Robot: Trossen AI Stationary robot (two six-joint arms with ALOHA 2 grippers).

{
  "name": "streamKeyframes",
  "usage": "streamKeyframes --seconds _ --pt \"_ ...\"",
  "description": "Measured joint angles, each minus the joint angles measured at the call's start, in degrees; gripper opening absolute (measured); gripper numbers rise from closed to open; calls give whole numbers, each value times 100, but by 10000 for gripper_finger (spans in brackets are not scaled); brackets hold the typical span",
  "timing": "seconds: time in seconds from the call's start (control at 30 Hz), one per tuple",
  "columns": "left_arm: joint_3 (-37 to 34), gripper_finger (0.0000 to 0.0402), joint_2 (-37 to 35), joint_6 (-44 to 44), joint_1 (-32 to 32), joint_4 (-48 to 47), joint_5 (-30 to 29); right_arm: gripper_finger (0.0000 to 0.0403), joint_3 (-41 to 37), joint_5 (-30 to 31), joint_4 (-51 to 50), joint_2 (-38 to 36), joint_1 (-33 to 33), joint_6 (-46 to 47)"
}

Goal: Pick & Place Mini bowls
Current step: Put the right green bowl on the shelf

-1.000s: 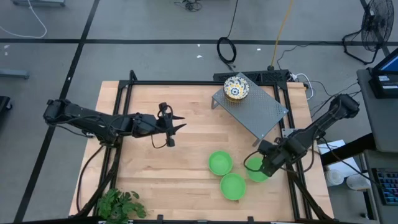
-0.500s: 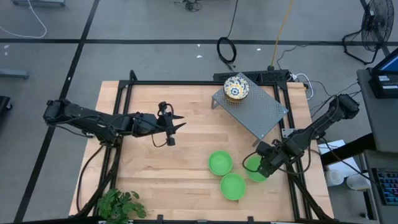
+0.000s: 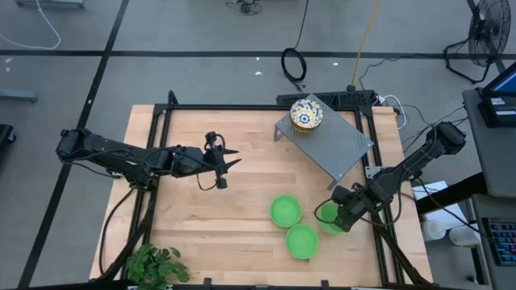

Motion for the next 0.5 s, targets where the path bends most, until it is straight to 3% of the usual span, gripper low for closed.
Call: streamKeyframes --seconds 0.5 --pt "0 118 0 -101 0 2 -2 100 0 -180 -20 -192 -216 -8"
